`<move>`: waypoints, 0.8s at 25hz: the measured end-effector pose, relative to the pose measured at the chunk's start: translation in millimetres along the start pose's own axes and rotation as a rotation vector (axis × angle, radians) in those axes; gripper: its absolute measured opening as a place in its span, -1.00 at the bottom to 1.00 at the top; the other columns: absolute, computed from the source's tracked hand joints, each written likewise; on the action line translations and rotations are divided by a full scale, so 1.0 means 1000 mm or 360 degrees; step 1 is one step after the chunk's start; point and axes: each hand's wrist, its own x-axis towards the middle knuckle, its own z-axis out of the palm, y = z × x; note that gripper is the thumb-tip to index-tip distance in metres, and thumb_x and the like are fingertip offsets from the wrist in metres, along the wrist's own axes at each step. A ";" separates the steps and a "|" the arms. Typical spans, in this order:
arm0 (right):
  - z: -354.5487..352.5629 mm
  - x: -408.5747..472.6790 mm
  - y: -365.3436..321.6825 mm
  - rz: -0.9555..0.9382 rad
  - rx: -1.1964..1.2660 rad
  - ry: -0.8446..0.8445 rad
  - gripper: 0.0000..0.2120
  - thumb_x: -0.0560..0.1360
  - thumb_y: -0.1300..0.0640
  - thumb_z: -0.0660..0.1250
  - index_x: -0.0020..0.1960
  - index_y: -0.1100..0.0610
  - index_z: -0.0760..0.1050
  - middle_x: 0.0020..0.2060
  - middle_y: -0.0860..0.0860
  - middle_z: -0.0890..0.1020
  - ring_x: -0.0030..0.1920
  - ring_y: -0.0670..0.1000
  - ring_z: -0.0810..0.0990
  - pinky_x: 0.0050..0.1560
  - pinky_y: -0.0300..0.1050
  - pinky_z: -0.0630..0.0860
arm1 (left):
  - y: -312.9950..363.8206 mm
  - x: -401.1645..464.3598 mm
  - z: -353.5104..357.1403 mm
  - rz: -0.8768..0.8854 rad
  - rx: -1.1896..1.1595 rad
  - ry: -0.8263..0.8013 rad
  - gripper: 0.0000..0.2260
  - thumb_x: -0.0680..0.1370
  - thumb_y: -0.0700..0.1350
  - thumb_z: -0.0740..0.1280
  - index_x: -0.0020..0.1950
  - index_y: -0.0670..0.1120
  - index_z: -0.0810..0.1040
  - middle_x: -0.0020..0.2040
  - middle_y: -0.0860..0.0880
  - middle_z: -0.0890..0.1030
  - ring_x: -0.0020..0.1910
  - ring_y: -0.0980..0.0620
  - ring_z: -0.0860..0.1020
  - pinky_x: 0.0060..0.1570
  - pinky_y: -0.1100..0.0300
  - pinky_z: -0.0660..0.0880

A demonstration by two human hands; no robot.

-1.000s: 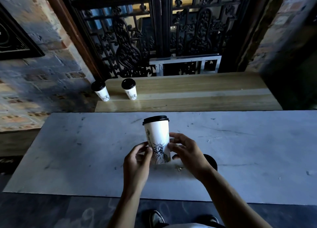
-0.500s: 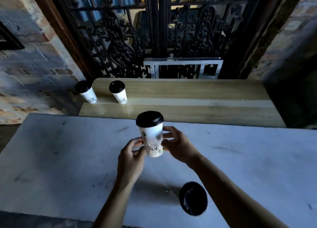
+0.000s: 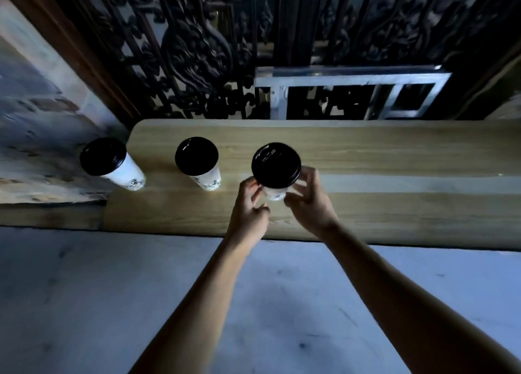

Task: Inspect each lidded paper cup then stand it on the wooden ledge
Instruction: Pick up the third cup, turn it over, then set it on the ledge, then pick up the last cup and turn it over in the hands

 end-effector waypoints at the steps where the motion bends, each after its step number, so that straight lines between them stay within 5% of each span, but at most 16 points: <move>1: 0.004 0.013 0.002 0.0005 0.0014 0.0017 -0.48 0.43 0.52 0.27 0.32 0.19 0.33 0.24 0.01 0.52 0.29 0.05 0.56 -0.04 -0.33 0.57 | 0.000 0.014 -0.002 -0.0015 -0.0008 -0.0006 -0.44 0.46 -0.58 0.06 0.29 -0.04 0.34 0.28 0.05 0.48 0.30 0.15 0.46 0.10 0.31 0.45; 5: 0.012 0.049 0.018 0.0056 0.0053 0.0082 -0.41 0.32 0.31 0.26 0.35 0.18 0.31 0.27 0.02 0.51 0.34 0.09 0.54 0.07 -0.18 0.55 | -0.006 0.048 0.001 -0.0051 0.0023 -0.0059 -0.43 0.45 -0.56 0.09 0.34 -0.08 0.36 0.33 -0.03 0.49 0.41 0.05 0.46 0.20 0.29 0.45; 8: 0.015 0.059 0.031 0.0097 0.0053 0.0148 -0.41 0.33 0.35 0.24 0.37 0.22 0.29 0.24 0.03 0.50 0.36 0.08 0.52 0.13 -0.23 0.52 | -0.010 0.053 0.008 -0.0103 -0.0035 -0.0060 -0.44 0.44 -0.56 0.10 0.38 -0.16 0.36 0.34 -0.06 0.49 0.46 0.00 0.43 0.45 0.10 0.38; 13: 0.019 0.059 0.053 0.0165 0.0029 0.0039 -0.33 0.32 0.32 0.25 0.42 0.21 0.21 0.29 -0.04 0.46 0.44 0.01 0.44 0.25 -0.18 0.53 | -0.017 0.052 0.018 -0.0194 -0.0126 -0.0038 -0.40 0.41 -0.59 0.09 0.32 -0.08 0.36 0.29 0.06 0.49 0.46 0.08 0.39 0.47 0.00 0.33; 15: 0.020 0.057 0.054 0.0228 -0.0002 -0.0001 -0.34 0.38 0.36 0.31 0.45 0.20 0.23 0.34 -0.01 0.46 0.45 -0.02 0.43 0.22 -0.27 0.52 | -0.017 0.049 0.022 -0.0238 -0.0145 -0.0039 -0.39 0.41 -0.60 0.08 0.38 -0.15 0.32 0.39 -0.02 0.46 0.45 0.13 0.41 0.38 0.09 0.40; 18: 0.016 0.049 0.046 0.0274 -0.0118 -0.0121 -0.17 0.39 0.31 0.44 0.57 0.20 0.14 0.39 -0.02 0.42 0.46 -0.07 0.38 0.38 -0.05 0.49 | -0.011 0.039 0.026 -0.0234 -0.0074 -0.0031 -0.34 0.45 -0.53 0.14 0.52 -0.13 0.21 0.50 -0.03 0.38 0.03 0.46 0.52 -0.09 0.28 0.51; 20: 0.008 0.041 0.039 0.0337 -0.0271 -0.0140 -0.04 0.37 0.24 0.44 0.63 0.17 0.01 0.52 0.09 0.35 0.52 0.03 0.36 0.45 0.09 0.44 | -0.007 0.027 0.026 -0.0261 -0.0023 -0.0021 -0.24 0.47 -0.47 0.21 0.61 -0.05 0.09 0.46 0.09 0.31 0.01 0.41 0.49 -0.18 0.39 0.49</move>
